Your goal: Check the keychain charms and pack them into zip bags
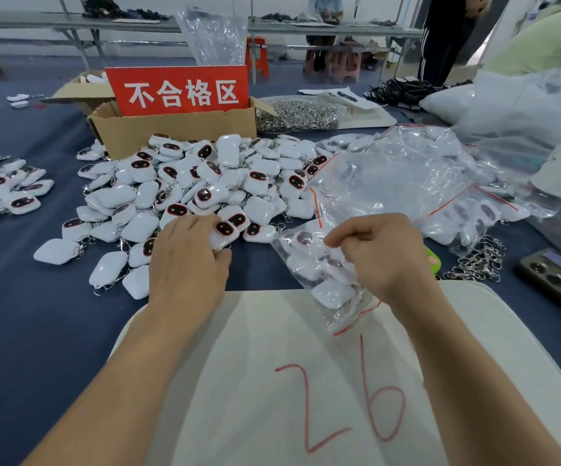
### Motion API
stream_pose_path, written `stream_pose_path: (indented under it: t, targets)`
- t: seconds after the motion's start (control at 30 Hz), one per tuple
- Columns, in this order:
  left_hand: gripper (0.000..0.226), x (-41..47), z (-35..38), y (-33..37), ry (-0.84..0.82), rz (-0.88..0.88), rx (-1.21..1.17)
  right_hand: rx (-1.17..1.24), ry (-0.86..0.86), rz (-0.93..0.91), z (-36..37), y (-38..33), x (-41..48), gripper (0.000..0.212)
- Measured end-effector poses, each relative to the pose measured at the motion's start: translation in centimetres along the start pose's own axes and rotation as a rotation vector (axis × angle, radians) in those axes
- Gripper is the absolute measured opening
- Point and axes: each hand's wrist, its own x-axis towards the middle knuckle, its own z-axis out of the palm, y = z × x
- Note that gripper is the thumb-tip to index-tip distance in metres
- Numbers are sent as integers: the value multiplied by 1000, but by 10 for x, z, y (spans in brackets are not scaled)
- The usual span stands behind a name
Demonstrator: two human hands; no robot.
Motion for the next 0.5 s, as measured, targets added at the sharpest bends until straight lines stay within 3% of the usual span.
stream_pose_path:
  t: [0.17,0.33,0.5]
  targets:
    - [11,0,-2,4,60,21,13,-24,-72,-23,1,-3,-1,45]
    - [30,-4,-10,19,137,-22,1,-238,-300,-119,9,-6,-7,46]
    - [50,-5,-13,25,151,-27,22,-77,-315,-57,-3,-12,-7,22]
